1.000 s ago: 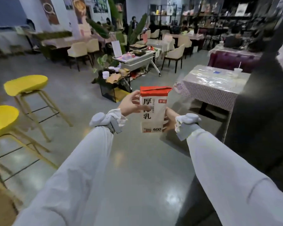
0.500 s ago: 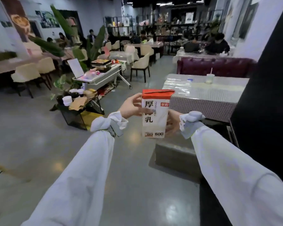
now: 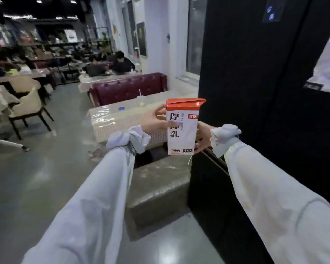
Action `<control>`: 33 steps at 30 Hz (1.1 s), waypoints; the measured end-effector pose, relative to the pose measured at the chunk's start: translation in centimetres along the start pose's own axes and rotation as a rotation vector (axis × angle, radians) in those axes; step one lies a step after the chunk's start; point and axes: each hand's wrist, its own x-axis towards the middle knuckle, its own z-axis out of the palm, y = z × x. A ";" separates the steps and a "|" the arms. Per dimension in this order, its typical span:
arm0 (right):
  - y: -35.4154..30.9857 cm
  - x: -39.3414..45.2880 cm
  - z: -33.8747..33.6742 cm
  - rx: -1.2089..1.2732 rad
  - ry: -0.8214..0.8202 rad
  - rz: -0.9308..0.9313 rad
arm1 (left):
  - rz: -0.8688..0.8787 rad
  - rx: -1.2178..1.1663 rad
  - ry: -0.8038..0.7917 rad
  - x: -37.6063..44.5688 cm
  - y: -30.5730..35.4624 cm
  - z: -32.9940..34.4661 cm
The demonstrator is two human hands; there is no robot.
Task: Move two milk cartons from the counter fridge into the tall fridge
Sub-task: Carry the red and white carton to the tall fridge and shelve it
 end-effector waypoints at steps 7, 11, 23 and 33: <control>2.5 -6.0 -0.8 0.202 0.372 -0.059 | 0.158 -0.067 -0.385 4.1 1.7 2.7; 5.6 -11.2 -2.1 0.296 0.579 -0.053 | 0.262 -0.090 -0.570 3.8 3.3 6.3; 10.7 -25.1 2.1 0.383 0.934 -0.025 | 0.369 -0.300 -0.847 -3.3 8.0 11.9; 10.7 -26.9 4.3 0.438 0.991 0.014 | 0.412 -0.311 -0.920 -4.3 9.5 11.5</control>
